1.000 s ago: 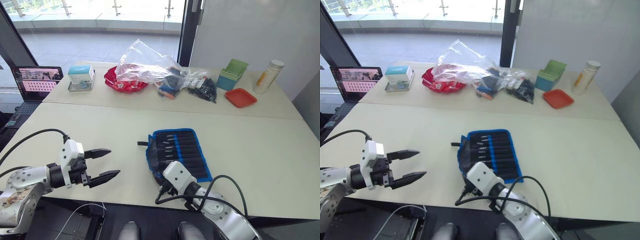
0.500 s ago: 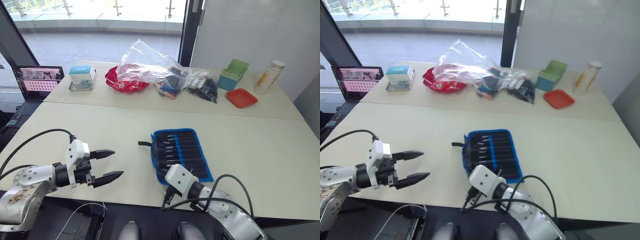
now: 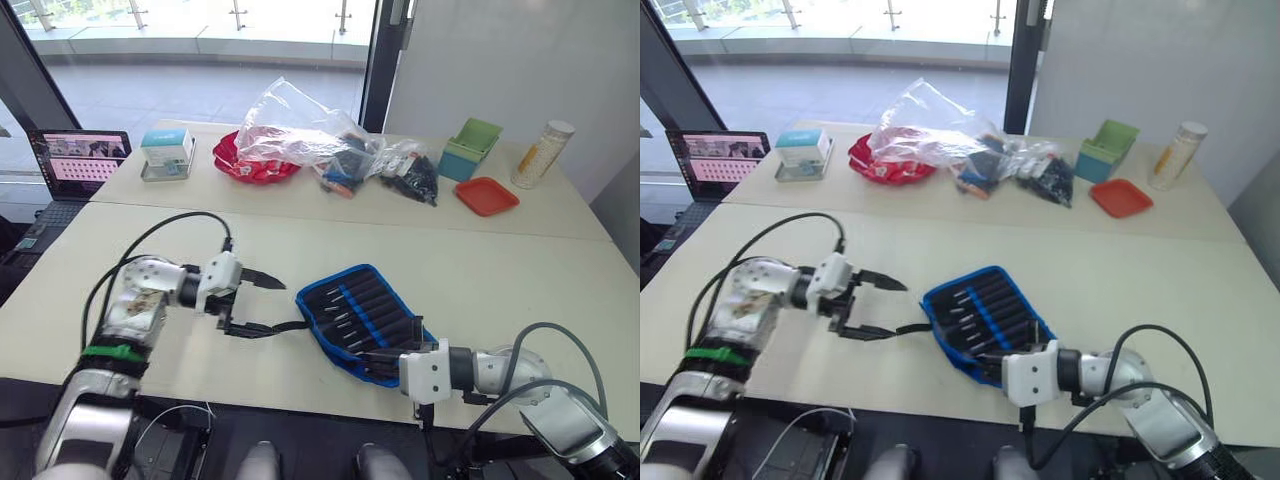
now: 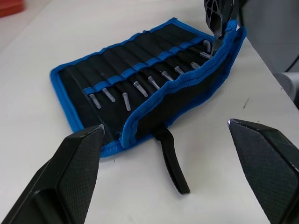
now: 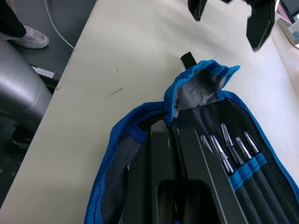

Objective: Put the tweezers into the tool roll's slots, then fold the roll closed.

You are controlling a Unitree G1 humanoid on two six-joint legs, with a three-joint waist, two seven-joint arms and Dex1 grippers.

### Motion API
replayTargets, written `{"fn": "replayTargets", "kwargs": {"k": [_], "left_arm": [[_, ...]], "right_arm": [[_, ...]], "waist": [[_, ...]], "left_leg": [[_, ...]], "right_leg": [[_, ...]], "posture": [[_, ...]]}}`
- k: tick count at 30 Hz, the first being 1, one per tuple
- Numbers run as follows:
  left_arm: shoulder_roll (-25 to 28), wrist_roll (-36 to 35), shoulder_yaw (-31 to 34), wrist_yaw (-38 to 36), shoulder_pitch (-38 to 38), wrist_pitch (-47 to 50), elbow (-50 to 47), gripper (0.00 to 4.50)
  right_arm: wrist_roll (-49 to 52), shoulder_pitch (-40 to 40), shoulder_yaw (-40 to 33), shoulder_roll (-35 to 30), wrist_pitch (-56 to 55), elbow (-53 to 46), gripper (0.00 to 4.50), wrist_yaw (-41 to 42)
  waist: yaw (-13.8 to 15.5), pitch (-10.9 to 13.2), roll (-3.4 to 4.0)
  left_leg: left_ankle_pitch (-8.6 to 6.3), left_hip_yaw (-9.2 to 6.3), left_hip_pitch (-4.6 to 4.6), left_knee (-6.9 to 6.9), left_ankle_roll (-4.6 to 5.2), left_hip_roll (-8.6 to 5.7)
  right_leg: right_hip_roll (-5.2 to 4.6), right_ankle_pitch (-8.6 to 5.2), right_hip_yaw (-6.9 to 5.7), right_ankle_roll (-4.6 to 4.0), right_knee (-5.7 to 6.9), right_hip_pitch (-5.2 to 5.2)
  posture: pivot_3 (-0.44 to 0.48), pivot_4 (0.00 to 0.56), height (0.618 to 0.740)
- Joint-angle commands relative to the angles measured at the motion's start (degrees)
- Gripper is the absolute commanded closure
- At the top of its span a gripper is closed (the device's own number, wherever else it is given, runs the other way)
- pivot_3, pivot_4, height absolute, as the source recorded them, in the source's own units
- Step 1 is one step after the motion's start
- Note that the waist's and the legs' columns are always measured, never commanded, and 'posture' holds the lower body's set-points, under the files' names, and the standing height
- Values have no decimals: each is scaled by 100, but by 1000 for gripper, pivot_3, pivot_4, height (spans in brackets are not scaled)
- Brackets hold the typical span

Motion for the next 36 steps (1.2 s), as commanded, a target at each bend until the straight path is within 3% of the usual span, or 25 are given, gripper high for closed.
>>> {"fn": "replayTargets", "kwargs": {"k": [1, 6, 15, 19, 22, 27, 30, 33, 36], "left_arm": [[-412, 240, -393, -56, -840, -540, 1147, 0], [-745, 298, -763, -56, -1435, -985, 2237, 0], [-482, -88, -1491, -56, -1489, -1238, 2399, 2849], [-486, -307, -1430, -56, -1526, -1082, 2344, 4148], [-518, -530, -1169, -56, -1635, -842, 2356, 3989], [-180, -742, -1319, -56, -1562, -733, 2074, 2422], [181, -688, -1835, -56, -1425, -1116, 1978, 1356], [188, -534, -2032, -56, -1439, -1575, 2207, 447], [-70, -386, -1871, -56, -1538, -2007, 2565, 447]], "right_arm": [[-31, -18, -185, 128, -7, -138, 4455, -67], [-131, 125, -297, 226, 208, -291, 4455, -154], [-211, 365, -579, 243, 400, -457, 4500, -265], [-255, 379, -631, 267, 461, -436, 4500, -269], [-293, 362, -617, 285, 484, -407, 4500, -279], [-329, 345, -613, 300, 546, -392, 4500, -259], [-353, 324, -618, 309, 577, -374, 4500, -256], [-381, 295, -603, 325, 655, -365, 4500, -264], [-415, 266, -570, 367, 723, -386, 4500, -280]], "waist": [[5, 1, -1], [-47, 1, -2], [-33, 3, -3], [-27, 3, -3], [-28, 3, -3], [-46, 3, -3], [-59, 3, -2], [-30, 4, -2], [45, 4, -2]], "left_leg": [[-3, -1, -9, 11, 5, -1], [-5, -1, -15, 23, 8, -14], [-3, -6, -13, 29, 7, -12], [-3, -7, -13, 29, 7, -12], [-3, -7, -14, 30, 7, -12], [-3, -7, -14, 30, 7, -12], [-3, -7, -9, 30, 7, -10], [-3, -7, -7, 30, 7, -11], [-3, -8, -13, 36, 6, -13]], "right_leg": [[0, 0, -2, 0, 6, -2], [-10, 2, 1, 5, 2, -1], [-7, 2, 0, 6, 11, 1], [-7, 2, 0, 7, 12, 2], [-7, 2, 0, 7, 11, 2], [-6, 1, 0, 7, 12, 2], [-5, 1, 0, 7, 16, 2], [-5, 1, 1, 7, 17, 3], [-7, 1, 0, 7, 14, 4]], "posture": [[0, 150, 723], [0, 150, 723], [0, 150, 723], [0, 150, 723], [0, 150, 723], [0, 150, 723], [0, 150, 723], [0, 150, 723], [0, 150, 723]]}}
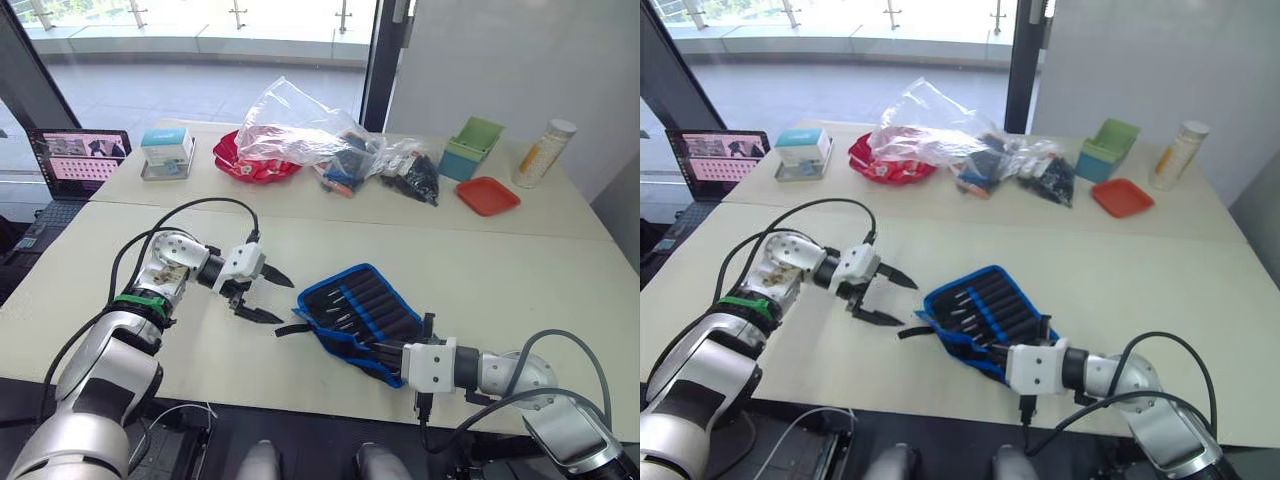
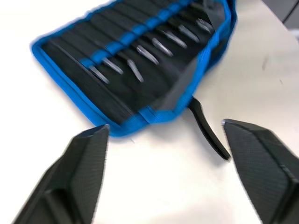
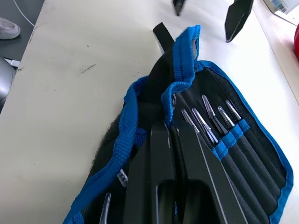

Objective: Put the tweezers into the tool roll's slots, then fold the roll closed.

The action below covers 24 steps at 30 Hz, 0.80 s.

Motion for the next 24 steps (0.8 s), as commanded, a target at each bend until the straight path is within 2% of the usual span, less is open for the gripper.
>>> {"fn": "replayTargets", "kwargs": {"k": [1, 7, 11, 19, 20, 24], "left_arm": [[-317, 154, 283, -17, -190, -507, 335, 447], [-833, 709, 745, -17, -306, -861, 984, 447], [-1020, 842, 971, -17, -380, -769, 1102, 1571], [-1017, 865, 888, -17, -386, -740, 1042, 4300], [-1012, 854, 841, -17, -380, -766, 1008, 4467], [-922, 838, 586, -17, -318, -875, 872, 4467]], "right_arm": [[-33, -49, -95, 60, 98, -161, 4500, -53], [-96, 28, -98, 102, 235, -334, 4500, -71], [-117, 42, -116, 105, 304, -385, 4500, -84], [-160, 111, -164, 100, 347, -433, 4500, -118], [-172, 117, -163, 107, 344, -433, 4500, -126], [-351, 110, -110, 102, 268, -370, 4500, -167]], "waist": [[43, 0, 0], [72, 0, -1], [45, 0, -1], [31, 0, -1], [31, 0, -1], [31, 0, -1]], "left_leg": [[0, 0, 0, 1, 0, -1], [0, 0, -1, 1, 1, -2], [0, 0, 1, 0, 1, 0], [0, -2, 1, 1, 1, -1], [0, -2, 1, 1, 1, -1], [0, -2, 1, 1, 1, -1]], "right_leg": [[-1, 0, 0, 1, -2, 1], [0, 0, 0, 1, -3, 1], [1, 0, 0, 1, -1, 1], [1, 0, 0, 1, 1, 1], [1, 0, 0, 1, 1, 1], [1, 0, -1, 1, 2, 1]], "posture": [[0, 150, 723], [0, 150, 723], [0, 150, 723], [0, 150, 723], [0, 150, 723], [0, 150, 723]]}}
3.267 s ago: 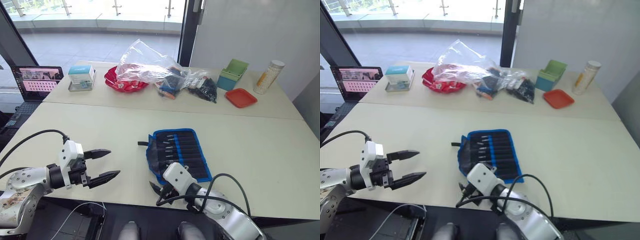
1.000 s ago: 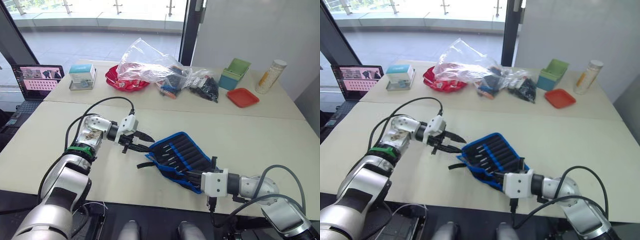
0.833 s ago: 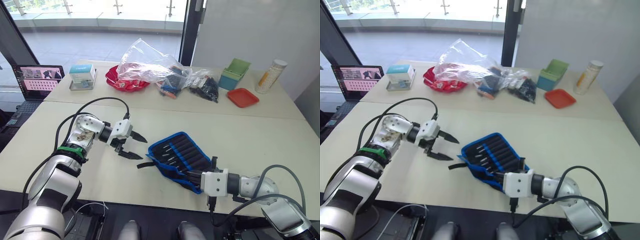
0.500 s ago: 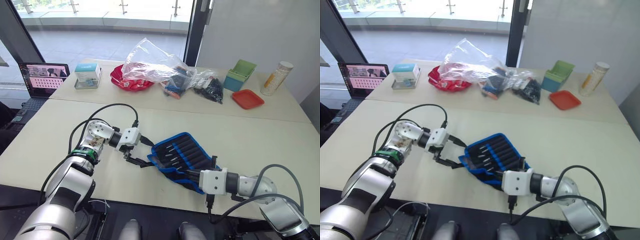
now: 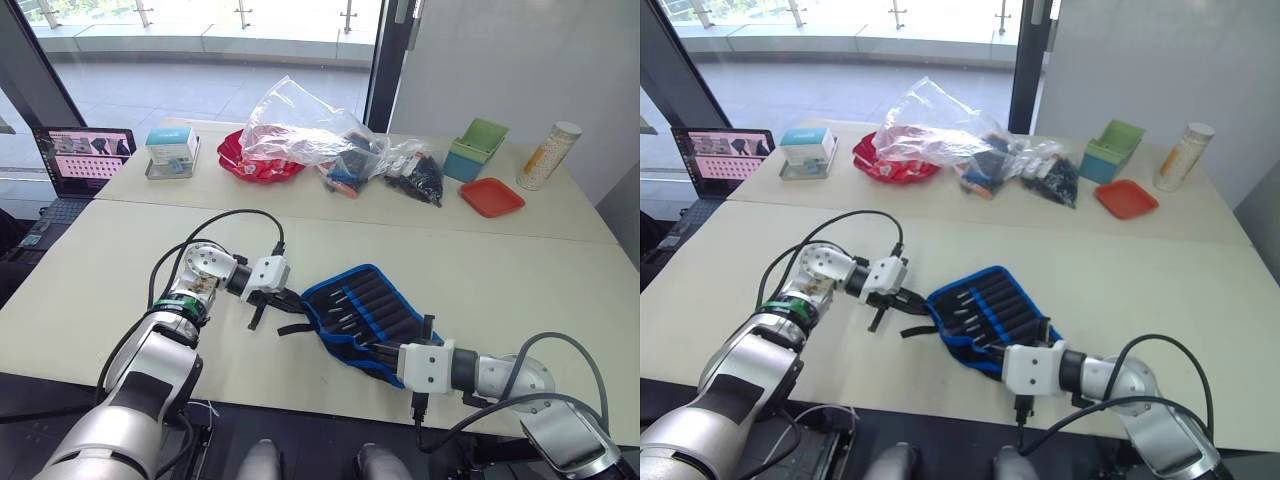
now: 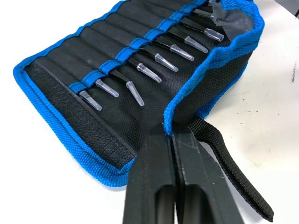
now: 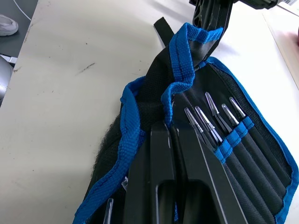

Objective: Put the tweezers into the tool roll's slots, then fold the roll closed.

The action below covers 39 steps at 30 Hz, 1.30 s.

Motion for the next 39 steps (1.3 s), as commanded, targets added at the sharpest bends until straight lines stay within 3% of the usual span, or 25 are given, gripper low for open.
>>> {"fn": "replayTargets", "kwargs": {"k": [1, 6, 9, 12, 17, 22, 26, 30, 39], "left_arm": [[175, 8, -283, -18, -36, -243, -237, 4467], [566, -399, -624, -18, 247, -124, -880, 4467], [983, -822, -740, -18, 599, 406, -1763, 4467], [1608, -1353, -809, -18, 1194, 1346, -3278, 4467], [2407, -1657, -223, 230, 2562, 2761, -5742, 4467], [2478, -1559, 241, 911, 3426, 3570, -6824, 4467], [2261, -1364, 457, 1452, 3555, 4105, -7008, 4467], [1991, -991, 587, 1815, 3347, 4322, -6509, 4467], [1541, -662, 787, 1856, 2853, 4538, -5658, 4467]], "right_arm": [[-309, -52, -78, -17, -179, -53, 4500, -154], [-1239, -333, 37, -157, -767, 614, 4500, -476], [-1982, -669, 234, -432, -1691, 1150, 4500, -697], [-2491, -1037, 354, -556, -2467, 1759, 4500, -1121], [-2829, -1888, 537, -542, -3595, 2806, 4500, -1681], [-3050, -2466, 693, -495, -4447, 3503, 4500, -2099], [-2998, -2737, 668, -452, -4674, 3825, 4500, -2226], [-2029, -2598, 657, -384, -4113, 3657, 4500, -1561], [213, -1932, 441, -406, -904, 1963, 4500, 361]], "waist": [[-3, 0, 0], [-59, 0, 0], [-112, 1, 3], [-144, 3, 6], [-212, 10, 17], [-180, 12, 20], [-142, 13, 21], [-98, 13, 21], [-83, 12, 22]], "left_leg": [[0, 0, 0, 0, 0, 0], [0, 0, 2, 0, -1, 0], [0, 1, 6, -1, -1, 2], [0, 1, 10, -3, -1, 7], [1, 2, 13, -3, -2, 9], [2, 2, 15, -1, -3, 8], [1, 3, 16, -1, -3, 5], [1, 3, 16, -1, -2, 5], [2, 0, 13, 0, -2, 4]], "right_leg": [[0, 0, 0, 0, 0, 0], [0, 0, 1, 0, 1, 0], [0, 0, 3, 0, 6, 0], [4, 0, 4, 0, 11, -1], [3, 0, 8, -1, 17, -1], [2, 0, 8, -1, 19, 1], [0, 0, 10, -1, 19, 0], [0, 0, 11, -1, 20, 1], [0, 1, 8, -2, 21, 2]], "posture": [[0, 150, 723], [0, 150, 723], [0, 150, 723], [0, 150, 723], [0, 150, 723], [0, 150, 723], [0, 150, 723], [0, 150, 723], [0, 150, 723]]}}
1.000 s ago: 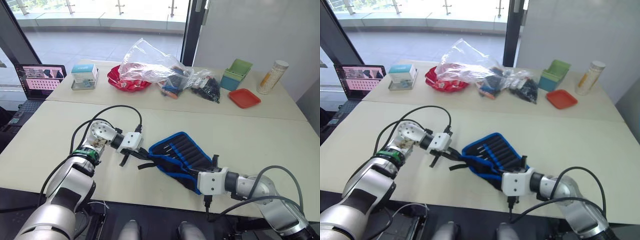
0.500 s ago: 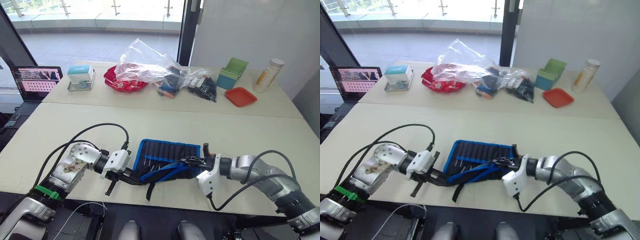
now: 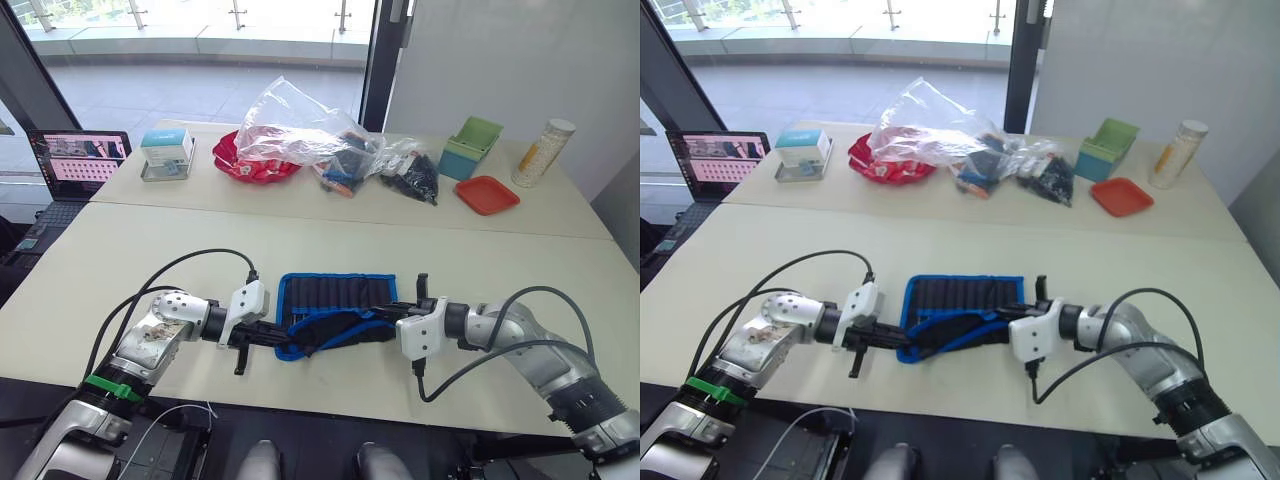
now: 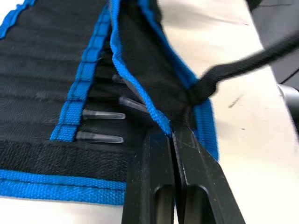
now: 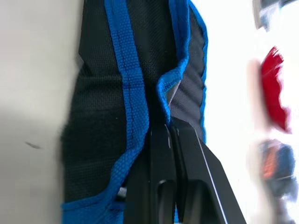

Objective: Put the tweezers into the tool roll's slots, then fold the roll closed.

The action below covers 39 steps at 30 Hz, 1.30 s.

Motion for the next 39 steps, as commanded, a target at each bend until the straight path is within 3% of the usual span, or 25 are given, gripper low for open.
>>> {"fn": "replayTargets", "kwargs": {"k": [1, 6, 15, 16, 23, 29, 32, 39], "left_arm": [[2, 126, 264, -90, -231, -132, 246, 4467], [-33, 156, 334, -439, -467, -217, 493, 4467], [-360, 633, 233, -427, -769, -391, 827, 4467], [-394, 696, 223, -393, -792, -436, 868, 4500], [-533, 844, 262, -437, -876, -390, 842, 4500], [-507, 976, 208, -549, -878, -372, 805, 4500], [-522, 1050, 224, -533, -903, -451, 884, 4500], [-550, 1049, 283, -575, -916, -393, 789, 4500]], "right_arm": [[835, 193, -310, -46, 1300, -832, 4500, 518], [1280, 406, -554, 93, 2593, -1464, 4500, 602], [1172, 701, -677, 278, 3142, -1651, 4500, 473], [1241, 756, -724, 288, 3193, -1736, 3943, 485], [1835, 960, -1276, 520, 3938, -2570, 1623, 316], [2331, 947, -1608, 670, 4213, -3283, 1623, 181], [2196, 870, -1066, 799, 4225, -3661, 1623, 186], [1177, 1214, -148, 925, 3714, -3099, 3796, -141]], "waist": [[-8, 0, 0], [-12, 0, 0], [19, 0, 0], [18, 0, 0], [15, 0, 0], [8, 0, 0], [-4, 0, 0], [16, 0, 0]], "left_leg": [[0, 0, 1, 0, 0, 1], [0, 0, 0, 0, 0, 0], [0, 0, -6, 0, 0, -3], [0, 0, -6, 0, 0, -2], [0, -1, -5, 0, 0, -2], [0, -2, -7, -1, 0, -2], [0, -2, -6, -1, 0, -1], [0, -3, -8, -1, 0, -3]], "right_leg": [[1, 0, 0, 0, 0, 0], [1, 0, -1, 0, -2, 0], [-1, 0, -2, 1, -7, -2], [-1, 0, -2, 1, -7, -2], [0, 0, -2, 1, -5, -2], [0, 0, -3, 1, -7, -2], [1, 0, -3, 1, -7, -2], [0, -1, -5, 2, -11, -2]], "posture": [[0, 150, 723], [0, 150, 723], [0, 150, 723], [0, 150, 723], [0, 150, 723], [0, 150, 723], [0, 150, 723], [0, 150, 723]]}}
